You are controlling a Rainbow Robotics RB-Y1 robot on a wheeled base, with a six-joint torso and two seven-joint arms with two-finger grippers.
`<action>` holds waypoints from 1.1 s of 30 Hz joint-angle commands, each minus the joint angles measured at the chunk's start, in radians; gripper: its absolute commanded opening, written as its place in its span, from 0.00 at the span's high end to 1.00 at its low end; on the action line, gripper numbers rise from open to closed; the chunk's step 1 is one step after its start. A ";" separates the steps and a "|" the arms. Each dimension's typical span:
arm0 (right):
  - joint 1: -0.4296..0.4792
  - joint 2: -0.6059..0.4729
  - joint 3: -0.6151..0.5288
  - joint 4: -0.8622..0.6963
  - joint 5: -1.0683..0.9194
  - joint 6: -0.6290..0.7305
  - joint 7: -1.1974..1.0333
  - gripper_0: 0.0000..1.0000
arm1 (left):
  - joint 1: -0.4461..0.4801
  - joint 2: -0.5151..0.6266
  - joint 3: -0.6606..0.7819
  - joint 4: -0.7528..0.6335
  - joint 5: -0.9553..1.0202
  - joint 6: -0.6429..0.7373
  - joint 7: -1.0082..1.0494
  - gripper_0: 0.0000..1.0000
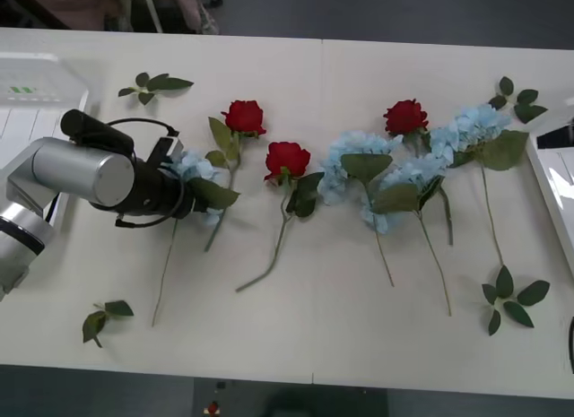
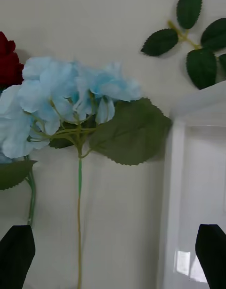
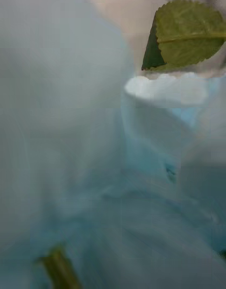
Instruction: Put the red flowers into the right box and the blue flowers into the left box
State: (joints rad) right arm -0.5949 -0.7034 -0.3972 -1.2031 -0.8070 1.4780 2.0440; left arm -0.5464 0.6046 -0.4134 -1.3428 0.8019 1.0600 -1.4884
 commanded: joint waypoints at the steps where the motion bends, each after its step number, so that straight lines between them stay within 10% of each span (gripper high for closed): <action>1: -0.014 0.065 0.017 -0.021 0.071 -0.018 -0.051 0.00 | -0.010 -0.006 -0.002 -0.006 -0.038 -0.015 0.022 0.76; 3: -0.013 0.094 0.018 -0.023 0.107 -0.024 -0.061 0.00 | -0.010 -0.006 -0.002 -0.007 -0.041 -0.015 0.023 1.00; 18: 0.000 0.216 0.104 0.010 0.264 -0.099 -0.235 0.00 | -0.009 0.057 0.010 -0.105 -0.041 0.015 0.033 1.00; 33: 0.000 0.217 0.135 0.137 0.275 -0.211 -0.196 0.00 | -0.007 0.429 0.386 -0.418 0.063 0.500 -0.024 1.00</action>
State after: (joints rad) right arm -0.5922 -0.4908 -0.2622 -1.0652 -0.5401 1.2806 1.8401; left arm -0.5463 0.9632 -0.0822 -1.7746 0.8789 1.5288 -1.4884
